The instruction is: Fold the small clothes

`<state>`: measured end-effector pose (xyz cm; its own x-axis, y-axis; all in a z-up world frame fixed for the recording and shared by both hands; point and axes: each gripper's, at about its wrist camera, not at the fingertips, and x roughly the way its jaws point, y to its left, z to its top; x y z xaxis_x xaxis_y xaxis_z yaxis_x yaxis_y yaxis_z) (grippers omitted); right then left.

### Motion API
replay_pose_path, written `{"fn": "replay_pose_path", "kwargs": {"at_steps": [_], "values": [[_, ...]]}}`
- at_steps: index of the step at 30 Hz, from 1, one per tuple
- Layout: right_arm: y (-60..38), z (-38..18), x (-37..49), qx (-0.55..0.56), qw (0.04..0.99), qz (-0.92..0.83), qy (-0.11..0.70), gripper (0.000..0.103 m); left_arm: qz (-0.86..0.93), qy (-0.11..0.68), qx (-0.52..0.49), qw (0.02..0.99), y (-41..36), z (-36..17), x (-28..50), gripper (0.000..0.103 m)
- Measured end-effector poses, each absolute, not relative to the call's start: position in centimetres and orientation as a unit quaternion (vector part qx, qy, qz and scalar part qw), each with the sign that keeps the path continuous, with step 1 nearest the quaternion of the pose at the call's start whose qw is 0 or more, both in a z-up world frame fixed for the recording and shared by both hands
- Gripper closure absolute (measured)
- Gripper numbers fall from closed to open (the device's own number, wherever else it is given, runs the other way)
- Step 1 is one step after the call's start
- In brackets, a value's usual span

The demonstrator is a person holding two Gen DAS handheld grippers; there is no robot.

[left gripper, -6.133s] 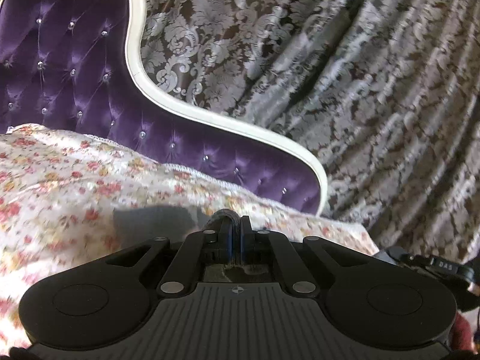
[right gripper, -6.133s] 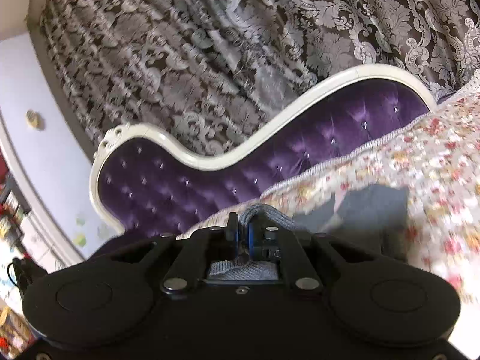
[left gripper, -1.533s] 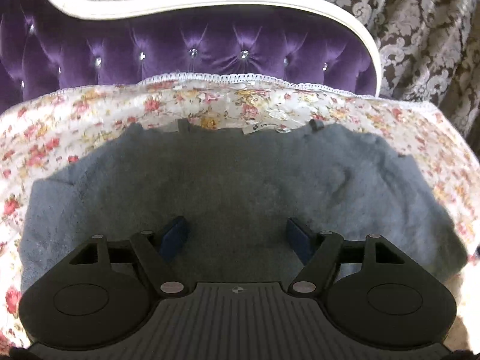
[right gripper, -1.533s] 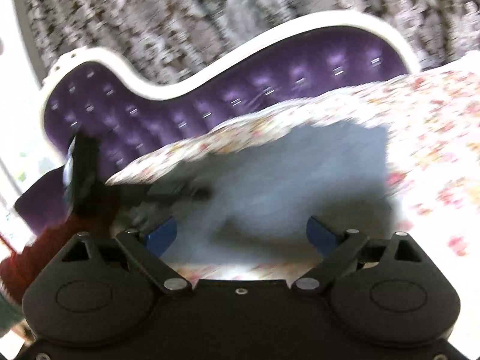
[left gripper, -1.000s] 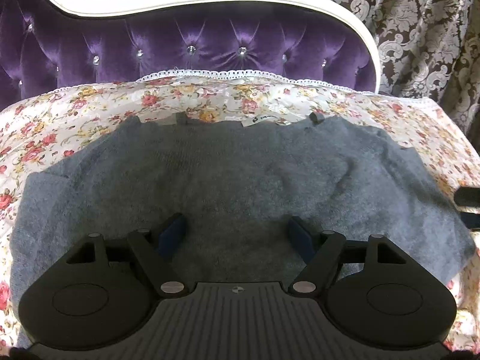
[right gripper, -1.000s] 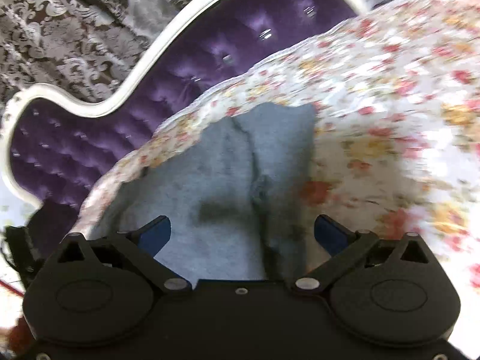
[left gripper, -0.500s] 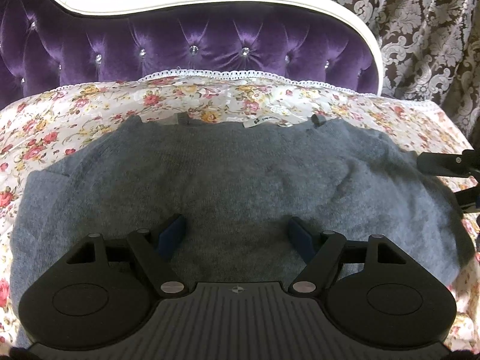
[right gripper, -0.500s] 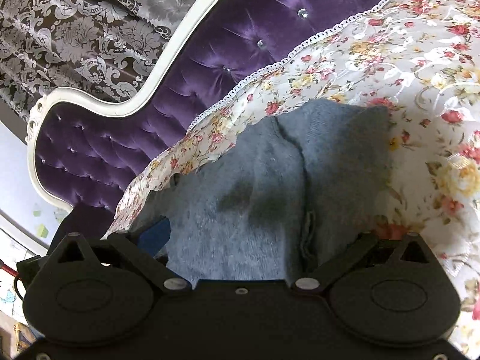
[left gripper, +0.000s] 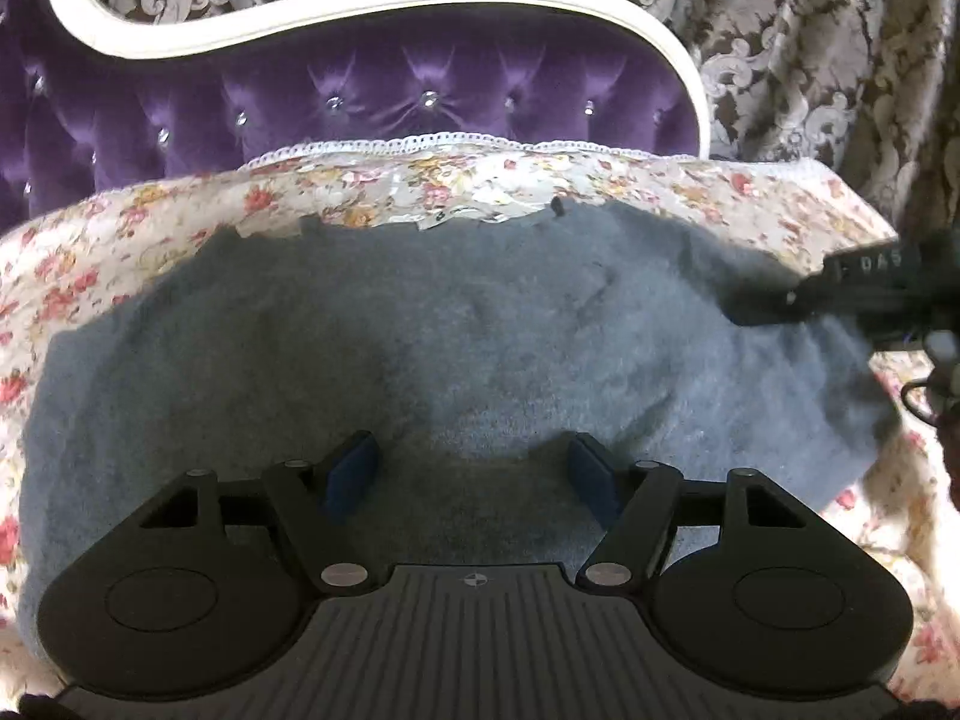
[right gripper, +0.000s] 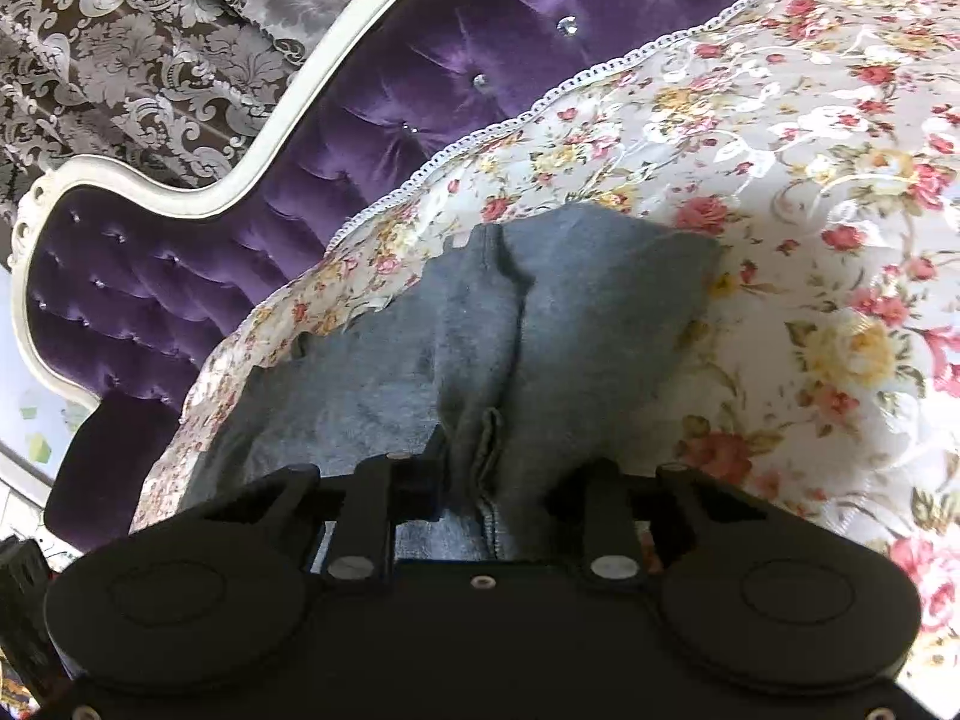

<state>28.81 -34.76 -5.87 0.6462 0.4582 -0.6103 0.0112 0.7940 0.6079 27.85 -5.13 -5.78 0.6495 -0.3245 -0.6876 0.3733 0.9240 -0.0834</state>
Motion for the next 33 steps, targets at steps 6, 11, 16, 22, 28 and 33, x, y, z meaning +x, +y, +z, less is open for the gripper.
{"fn": "replay_pose_path", "kwargs": {"at_steps": [6,11,16,22,28,33], "values": [[-32.9,-3.6,28.8,0.262,0.870,0.119,0.401,0.070,-0.184,0.375,-0.039,0.908,-1.1,-3.7,27.5,0.036],[-30.6,-1.9,29.5,0.230,0.876,0.109,0.410,0.070,-0.177,0.349,-0.053,0.919,3.3,-1.7,25.0,0.035],[-29.3,-1.2,29.9,0.211,0.877,0.090,0.422,0.070,-0.143,0.361,-0.063,0.919,7.2,-1.3,23.7,0.035],[-28.1,-0.4,30.1,0.196,0.880,0.074,0.426,0.070,-0.090,0.364,-0.080,0.924,11.5,-1.6,22.8,0.035],[-24.1,3.0,30.8,0.162,0.892,0.100,0.410,0.072,-0.079,0.360,-0.098,0.924,14.1,-2.2,22.2,0.035],[-17.6,5.0,32.6,0.137,0.890,0.159,0.404,0.074,-0.076,0.362,-0.110,0.922,15.7,-2.9,21.8,0.035]]}}
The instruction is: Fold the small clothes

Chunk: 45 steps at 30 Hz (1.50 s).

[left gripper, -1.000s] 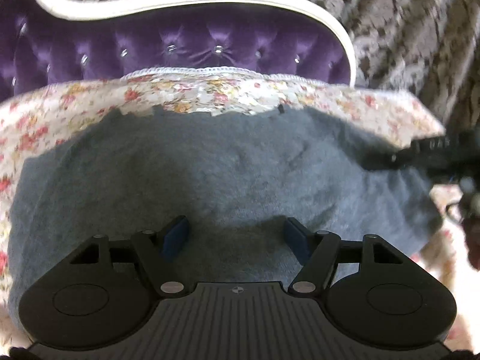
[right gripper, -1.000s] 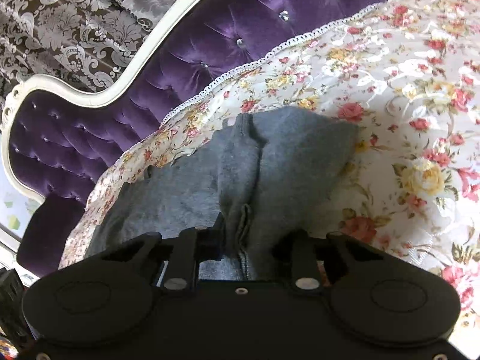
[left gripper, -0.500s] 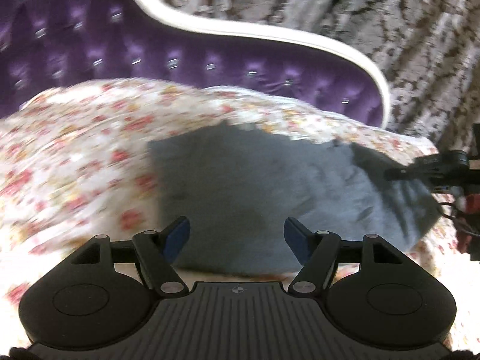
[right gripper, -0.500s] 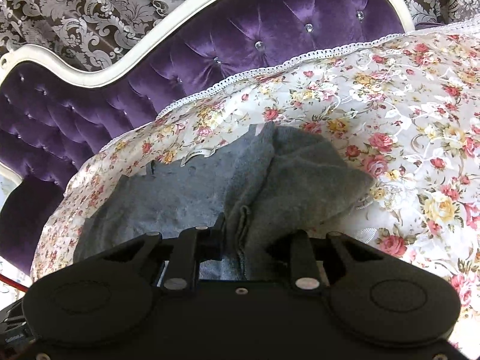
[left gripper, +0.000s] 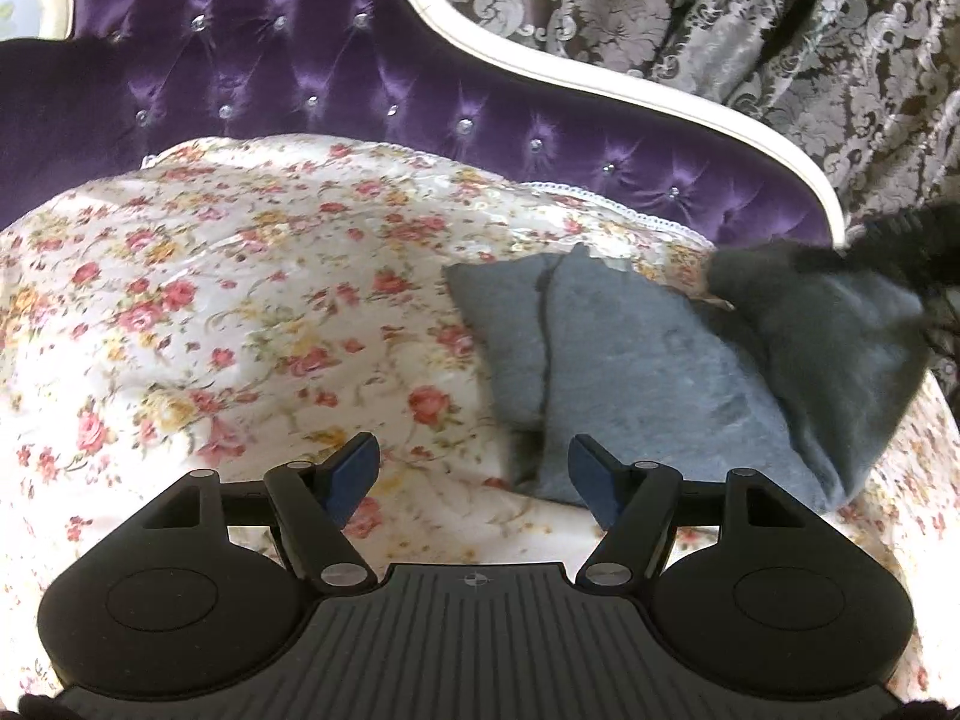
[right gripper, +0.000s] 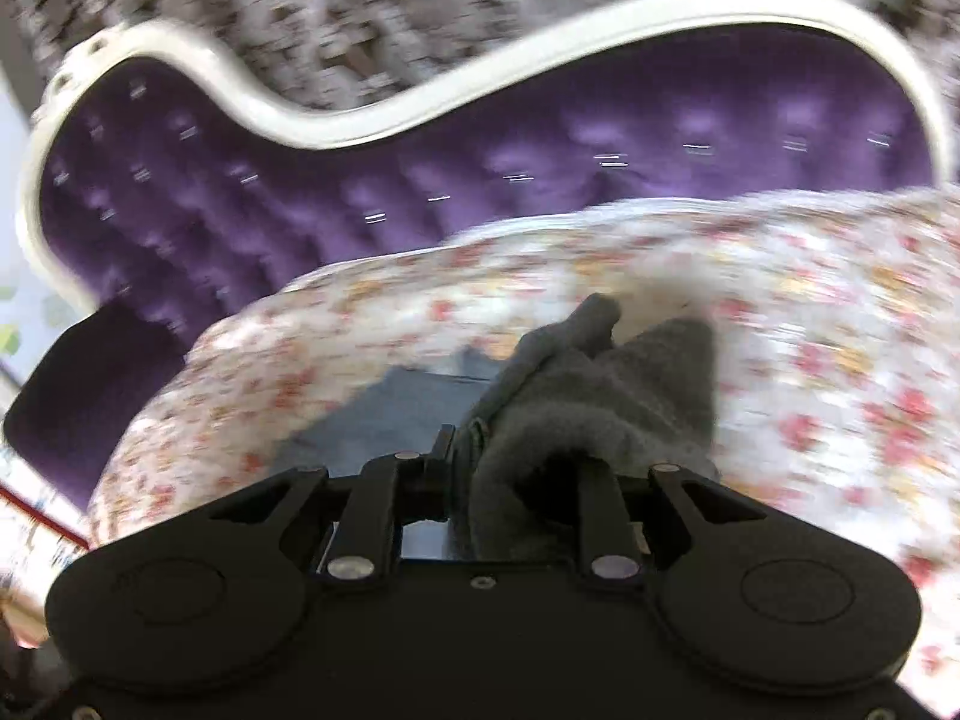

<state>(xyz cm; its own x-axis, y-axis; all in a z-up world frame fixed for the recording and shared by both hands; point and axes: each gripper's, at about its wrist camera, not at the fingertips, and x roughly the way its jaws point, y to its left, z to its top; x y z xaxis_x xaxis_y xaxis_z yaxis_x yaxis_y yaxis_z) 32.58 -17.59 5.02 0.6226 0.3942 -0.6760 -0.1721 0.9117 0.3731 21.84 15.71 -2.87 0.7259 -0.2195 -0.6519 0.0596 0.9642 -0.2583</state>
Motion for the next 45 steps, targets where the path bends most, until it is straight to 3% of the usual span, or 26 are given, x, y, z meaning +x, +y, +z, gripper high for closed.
{"fn": "replay_pose_path", "kwargs": {"at_steps": [7,10,12,13,22,30,34,38,40,41,44,45], "values": [[-6.6,1.6,35.3,0.086,0.869,0.213,0.439,0.074,-0.065,0.367,-0.118,0.920,17.6,-3.4,21.5,0.035],[-3.5,-0.6,35.1,0.065,0.860,0.214,0.458,0.061,-0.060,0.370,-0.118,0.920,18.3,-3.6,21.5,0.035],[-2.3,-1.0,34.8,0.064,0.855,0.234,0.457,0.039,-0.058,0.371,-0.116,0.920,18.7,-3.6,21.4,0.035],[-2.1,-1.0,34.5,0.071,0.853,0.252,0.450,0.036,-0.056,0.372,-0.115,0.919,18.8,-3.6,21.5,0.035],[-8.5,4.2,31.4,0.176,0.870,0.311,0.341,0.032,-0.070,0.359,-0.109,0.925,18.6,-1.7,22.9,0.035],[-7.7,2.8,25.2,-0.017,0.904,0.275,0.326,0.029,-0.090,0.355,-0.092,0.926,17.0,0.4,26.6,0.035],[-4.0,1.3,21.0,-0.130,0.908,0.290,0.274,0.014,-0.098,0.368,-0.090,0.920,16.3,0.7,28.1,0.035],[-0.9,-0.2,18.9,-0.198,0.897,0.312,0.240,0.018,-0.110,0.381,-0.096,0.913,16.1,0.7,29.0,0.035],[0.2,-1.1,18.7,-0.232,0.896,0.300,0.231,0.028,-0.118,0.384,-0.105,0.910,16.0,0.8,29.3,0.035],[0.5,-1.5,18.9,-0.244,0.895,0.296,0.229,0.039,-0.122,0.385,-0.110,0.908,15.9,0.9,29.3,0.035],[0.6,-2.6,19.8,-0.262,0.889,0.280,0.250,0.046,-0.140,0.392,-0.136,0.899,15.9,1.0,29.9,0.035],[0.3,-2.8,20.1,-0.256,0.890,0.278,0.254,0.061,-0.150,0.395,-0.148,0.894,15.8,0.9,30.1,0.034]]}}
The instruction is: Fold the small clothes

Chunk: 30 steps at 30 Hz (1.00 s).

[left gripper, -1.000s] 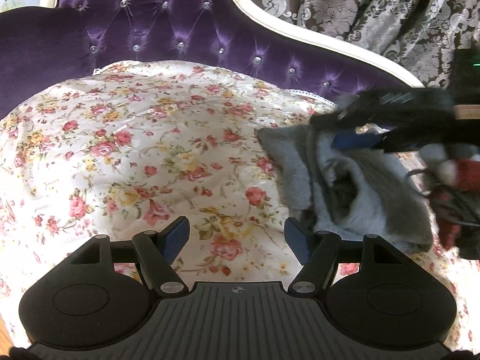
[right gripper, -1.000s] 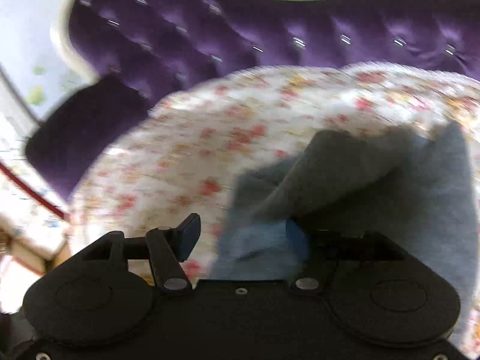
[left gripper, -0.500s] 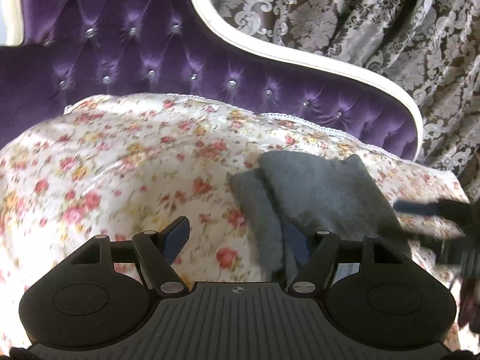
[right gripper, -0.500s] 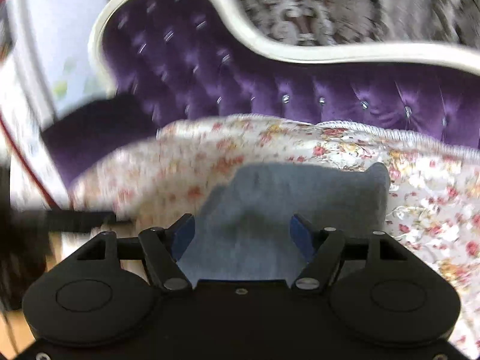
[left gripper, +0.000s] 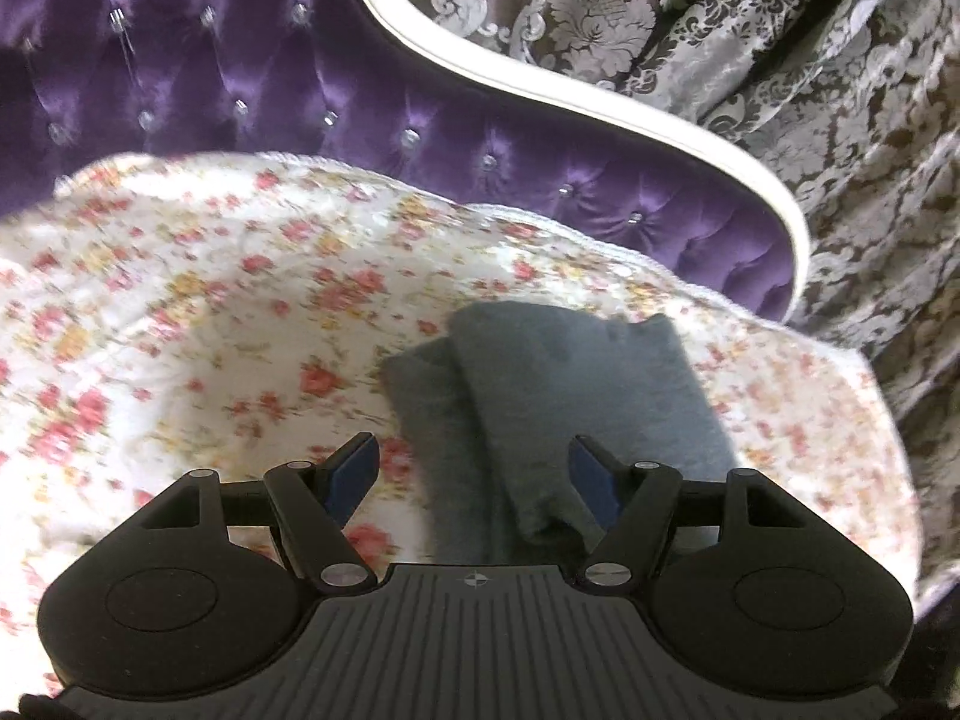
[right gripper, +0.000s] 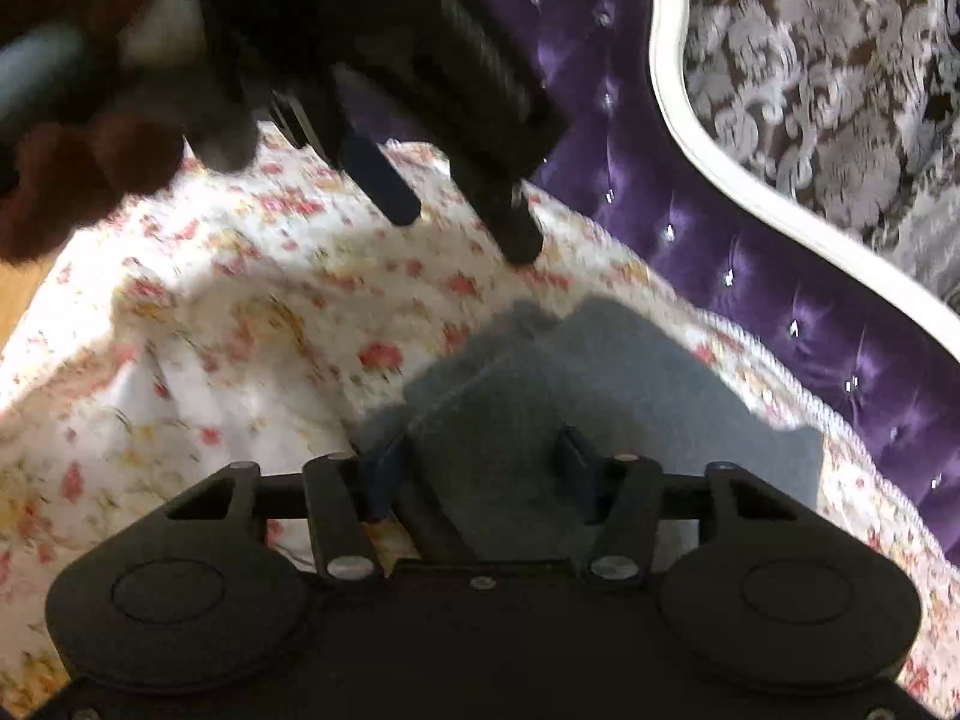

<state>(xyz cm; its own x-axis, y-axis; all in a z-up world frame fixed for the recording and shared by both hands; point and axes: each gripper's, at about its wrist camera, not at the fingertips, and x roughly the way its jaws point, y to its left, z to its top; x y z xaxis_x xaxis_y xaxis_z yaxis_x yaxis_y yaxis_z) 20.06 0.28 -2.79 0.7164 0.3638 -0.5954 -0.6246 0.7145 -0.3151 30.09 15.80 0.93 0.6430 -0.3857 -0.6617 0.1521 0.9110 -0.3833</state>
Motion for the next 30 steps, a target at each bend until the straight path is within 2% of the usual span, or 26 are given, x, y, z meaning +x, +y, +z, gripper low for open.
{"fn": "replay_pose_path", "kwargs": {"at_steps": [2,4,5,9,13,18,21,22,24,25,26,30], "values": [[-1.1,-2.5,20.5,-0.218,0.901,0.273,0.257,0.085,-0.166,0.402,-0.168,0.885,15.5,0.8,30.5,0.034],[-3.2,-1.5,20.9,-0.143,0.915,0.274,0.258,0.085,-0.185,0.407,-0.188,0.874,15.2,0.6,30.8,0.032],[-4.1,-1.1,21.1,-0.115,0.921,0.270,0.256,0.085,-0.194,0.411,-0.197,0.869,14.9,0.5,31.1,0.027],[-6.9,0.3,21.7,-0.034,0.930,0.265,0.254,0.085,-0.212,0.424,-0.217,0.853,13.5,-0.4,32.0,0.019],[-7.7,0.3,22.1,-0.010,0.928,0.265,0.262,0.085,-0.231,0.441,-0.232,0.836,12.3,-1.6,33.1,0.013],[-7.3,-0.1,21.5,-0.018,0.926,0.273,0.261,0.085,-0.236,0.446,-0.269,0.821,11.7,-3.0,35.1,0.012],[-6.7,-0.4,20.9,-0.034,0.926,0.275,0.256,0.085,-0.230,0.438,-0.248,0.833,10.9,-3.1,36.1,0.013],[-6.6,-0.5,20.7,-0.038,0.926,0.276,0.255,0.085,-0.225,0.436,-0.239,0.838,10.7,-3.1,36.3,0.016],[-6.2,-0.7,20.5,-0.046,0.926,0.277,0.253,0.085,-0.213,0.448,-0.228,0.838,10.3,-3.4,36.8,0.044],[-6.1,-0.8,20.5,-0.049,0.925,0.278,0.253,0.085,-0.214,0.451,-0.222,0.837,10.2,-3.5,37.0,0.078],[-6.0,-0.9,20.4,-0.049,0.925,0.279,0.252,0.085,-0.207,0.447,-0.213,0.844,10.1,-3.5,37.0,0.096],[-5.6,-0.9,20.3,-0.042,0.925,0.282,0.250,0.084,-0.214,0.418,-0.171,0.866,10.7,-1.6,36.5,0.096]]}}
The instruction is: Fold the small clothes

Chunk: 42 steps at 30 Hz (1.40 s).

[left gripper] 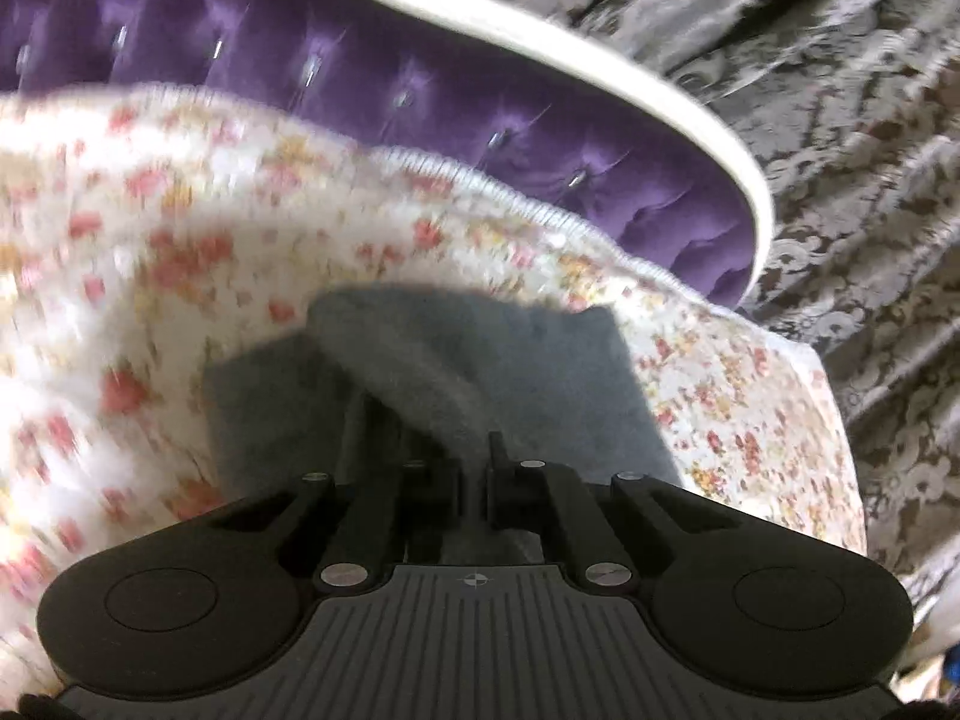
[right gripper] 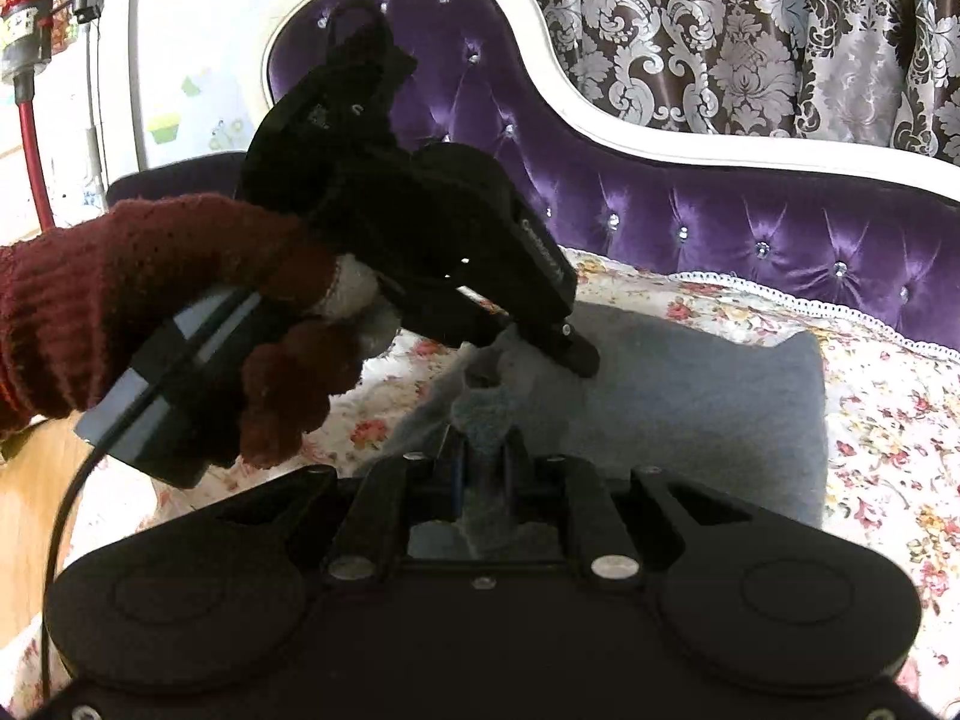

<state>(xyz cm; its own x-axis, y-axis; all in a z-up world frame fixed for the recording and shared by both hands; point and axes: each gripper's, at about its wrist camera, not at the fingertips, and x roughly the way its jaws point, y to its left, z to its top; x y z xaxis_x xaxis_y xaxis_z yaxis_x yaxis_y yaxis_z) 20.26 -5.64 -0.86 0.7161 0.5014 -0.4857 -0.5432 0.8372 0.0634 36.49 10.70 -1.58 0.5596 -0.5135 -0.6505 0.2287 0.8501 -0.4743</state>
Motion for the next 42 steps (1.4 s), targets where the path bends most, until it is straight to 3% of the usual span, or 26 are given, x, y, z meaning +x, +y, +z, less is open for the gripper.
{"fn": "replay_pose_path", "kwargs": {"at_steps": [4,6,8,9,10,13,17,20,26,31,36,42], "values": [[-4.3,-0.5,20.4,-0.040,0.924,0.296,0.241,0.084,-0.208,0.416,-0.151,0.872,12.6,-1.3,36.3,0.095],[-3.3,-1.4,21.2,-0.045,0.917,0.301,0.260,0.073,-0.183,0.434,-0.121,0.874,12.8,-2.8,36.6,0.091],[-2.3,-2.8,22.0,-0.042,0.909,0.302,0.285,0.067,-0.157,0.445,-0.081,0.878,12.6,-4.6,36.7,0.063],[-2.2,-3.4,22.3,-0.040,0.904,0.302,0.299,0.056,-0.156,0.440,-0.072,0.882,12.8,-5.1,36.5,0.059],[-2.3,-3.8,22.4,-0.032,0.899,0.307,0.309,0.052,-0.161,0.427,-0.075,0.887,13.2,-5.2,36.1,0.058],[-3.7,-3.3,21.6,-0.006,0.894,0.328,0.306,0.032,-0.141,0.416,-0.090,0.894,14.2,-4.2,35.4,0.037],[-6.7,-1.6,20.7,0.037,0.890,0.347,0.294,0.026,-0.128,0.372,-0.071,0.917,14.4,-1.9,33.3,0.032],[-9.5,-0.4,20.5,0.075,0.895,0.339,0.279,0.017,-0.123,0.344,-0.056,0.929,13.8,-0.6,31.5,0.020],[-13.6,0.8,24.3,0.122,0.910,0.297,0.264,0.011,-0.149,0.336,-0.040,0.929,11.3,-0.9,30.1,0.020],[-15.5,-0.2,29.2,0.167,0.889,0.301,0.301,0.011,-0.143,0.381,-0.012,0.913,10.0,-4.5,29.9,0.020],[-15.7,-2.2,32.5,0.155,0.873,0.325,0.329,0.011,-0.139,0.389,-0.100,0.905,12.4,-6.5,29.3,0.016],[-16.4,-5.4,38.5,0.183,0.859,0.291,0.379,0.012,-0.136,0.386,-0.094,0.907,12.1,-6.7,29.2,0.014]]}}
